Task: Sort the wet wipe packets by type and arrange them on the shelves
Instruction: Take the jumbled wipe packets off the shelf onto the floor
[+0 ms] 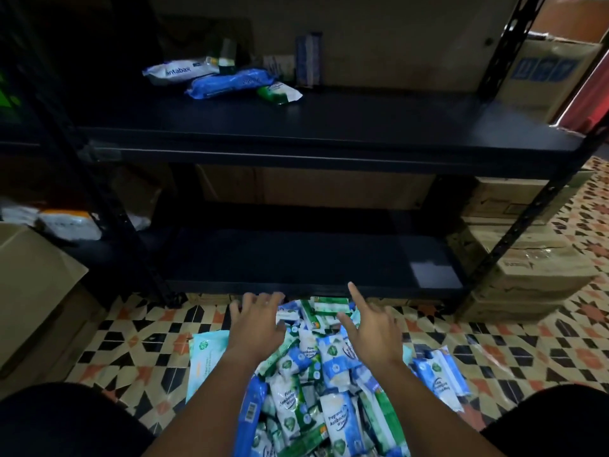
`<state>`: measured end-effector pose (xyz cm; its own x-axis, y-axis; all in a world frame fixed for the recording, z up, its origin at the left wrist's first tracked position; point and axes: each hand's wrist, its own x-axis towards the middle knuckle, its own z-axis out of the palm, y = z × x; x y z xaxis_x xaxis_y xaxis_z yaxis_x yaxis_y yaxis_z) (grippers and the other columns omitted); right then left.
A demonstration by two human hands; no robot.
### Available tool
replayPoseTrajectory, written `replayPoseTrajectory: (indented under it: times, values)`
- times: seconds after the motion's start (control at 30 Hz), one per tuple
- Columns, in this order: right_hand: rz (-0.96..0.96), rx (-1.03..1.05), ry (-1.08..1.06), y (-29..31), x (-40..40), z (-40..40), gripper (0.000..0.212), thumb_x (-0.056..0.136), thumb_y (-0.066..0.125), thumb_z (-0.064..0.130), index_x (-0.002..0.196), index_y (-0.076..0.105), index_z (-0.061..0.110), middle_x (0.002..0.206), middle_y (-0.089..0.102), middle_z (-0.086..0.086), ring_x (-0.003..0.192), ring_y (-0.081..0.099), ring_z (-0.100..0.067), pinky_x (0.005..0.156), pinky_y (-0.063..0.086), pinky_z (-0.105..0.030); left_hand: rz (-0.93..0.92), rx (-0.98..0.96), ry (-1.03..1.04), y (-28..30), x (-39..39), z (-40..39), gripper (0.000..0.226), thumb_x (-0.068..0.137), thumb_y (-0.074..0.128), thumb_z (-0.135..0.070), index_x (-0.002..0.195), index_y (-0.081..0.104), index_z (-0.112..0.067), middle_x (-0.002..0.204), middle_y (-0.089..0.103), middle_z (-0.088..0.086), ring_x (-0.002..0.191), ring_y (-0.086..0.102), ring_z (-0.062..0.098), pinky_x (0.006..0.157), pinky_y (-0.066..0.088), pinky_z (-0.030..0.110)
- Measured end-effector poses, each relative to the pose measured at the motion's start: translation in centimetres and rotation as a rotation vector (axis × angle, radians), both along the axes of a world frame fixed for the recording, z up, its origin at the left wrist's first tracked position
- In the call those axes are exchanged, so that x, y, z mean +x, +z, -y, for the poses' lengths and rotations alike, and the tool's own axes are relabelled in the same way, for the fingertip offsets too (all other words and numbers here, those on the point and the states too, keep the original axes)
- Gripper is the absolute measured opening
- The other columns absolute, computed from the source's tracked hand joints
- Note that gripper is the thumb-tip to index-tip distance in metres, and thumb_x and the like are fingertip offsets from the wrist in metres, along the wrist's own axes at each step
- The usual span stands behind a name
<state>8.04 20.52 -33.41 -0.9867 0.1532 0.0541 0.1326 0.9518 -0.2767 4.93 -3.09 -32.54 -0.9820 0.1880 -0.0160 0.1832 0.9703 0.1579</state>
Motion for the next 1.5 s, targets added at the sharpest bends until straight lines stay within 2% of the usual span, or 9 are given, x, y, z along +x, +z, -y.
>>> replayPoseTrajectory:
  times: [0.13,0.2,0.37,0.6,0.73,0.93,1.13,1.37,1.5]
  values:
    - [-0.206,0.019,0.025,3.4,-3.7,0.5,0.048,0.101,0.043,0.057,0.139,0.056,0.032,0.109,0.067,0.003,0.106,0.053,-0.026,0.085,0.045,-0.042,-0.294,0.114,-0.007,3.0,-3.2,0.7,0.012,0.095,0.055,-0.038,0.101,0.059,-0.029,0.091,0.063,-0.008,0.095,0.055,0.024,0.085,0.038,0.04]
    - [-0.334,0.015,0.051,6.0,-5.7,1.4,0.037,0.099,0.05,0.053,0.121,0.067,0.028,0.098,0.066,0.004,0.099,0.053,-0.025,0.08,0.044,-0.04,-0.425,0.142,-0.013,5.4,-5.0,1.0,0.01,0.093,0.057,-0.035,0.088,0.058,-0.026,0.079,0.06,-0.007,0.082,0.055,0.025,0.076,0.041,0.041]
    - [-0.689,-0.016,0.135,13.1,-10.7,4.5,0.02,0.095,0.065,0.04,0.091,0.069,0.021,0.078,0.056,0.003,0.081,0.051,-0.024,0.068,0.044,-0.038,-0.682,0.192,-0.049,13.3,-9.2,1.1,0.015,0.092,0.055,-0.035,0.085,0.06,-0.022,0.074,0.058,-0.006,0.076,0.055,0.025,0.07,0.044,0.04]
    - [-0.963,-0.042,0.23,23.3,-17.4,7.8,0.023,0.095,0.062,0.038,0.088,0.067,0.017,0.08,0.058,-0.001,0.081,0.049,-0.022,0.067,0.046,-0.039,-0.905,0.216,-0.069,24.0,-15.2,2.3,0.013,0.092,0.06,-0.033,0.094,0.062,-0.021,0.081,0.061,-0.005,0.081,0.056,0.022,0.072,0.045,0.04]
    - [-0.754,-0.007,0.163,27.8,-21.5,9.1,0.036,0.095,0.056,0.053,0.11,0.063,0.021,0.105,0.058,-0.004,0.101,0.047,-0.027,0.083,0.045,-0.04,-0.822,0.151,0.026,27.4,-20.0,3.8,0.029,0.093,0.057,-0.039,0.116,0.058,-0.023,0.109,0.063,0.0,0.105,0.055,0.028,0.084,0.046,0.044]
    - [-0.498,0.018,0.113,30.1,-29.1,9.7,0.077,0.079,0.052,0.082,0.132,0.048,0.028,0.13,0.049,-0.009,0.119,0.038,-0.032,0.095,0.038,-0.044,-0.685,-0.008,0.163,28.2,-27.0,5.6,0.064,0.089,0.061,-0.047,0.145,0.036,-0.03,0.146,0.041,0.002,0.134,0.034,0.034,0.098,0.039,0.051]
    - [-0.165,-0.066,0.097,31.7,-35.7,9.0,0.124,0.052,0.052,0.101,0.154,0.017,0.041,0.16,0.018,-0.015,0.145,0.013,-0.042,0.115,0.02,-0.058,-0.497,-0.058,0.198,29.3,-33.0,6.1,0.101,0.077,0.063,-0.076,0.154,0.009,-0.042,0.159,0.013,0.005,0.148,0.005,0.043,0.107,0.027,0.072]
    - [0.04,-0.115,0.132,31.1,-40.7,9.6,0.156,0.016,0.053,0.107,0.154,0.029,0.038,0.164,0.021,-0.013,0.149,0.017,-0.042,0.117,0.009,-0.067,-0.457,-0.176,0.231,29.0,-37.3,7.0,0.089,0.077,0.044,-0.087,0.152,0.02,-0.047,0.15,0.034,0.009,0.139,0.027,0.042,0.108,0.003,0.079]
    - [0.099,-0.267,0.13,30.4,-43.2,8.9,0.16,0.012,0.064,0.102,0.153,0.034,0.033,0.161,0.033,-0.004,0.146,0.031,-0.032,0.119,0.025,-0.055,-0.508,-0.313,0.129,29.5,-38.3,6.7,0.084,0.083,0.05,-0.075,0.154,0.018,-0.044,0.142,0.046,0.013,0.128,0.046,0.038,0.11,0.023,0.063]
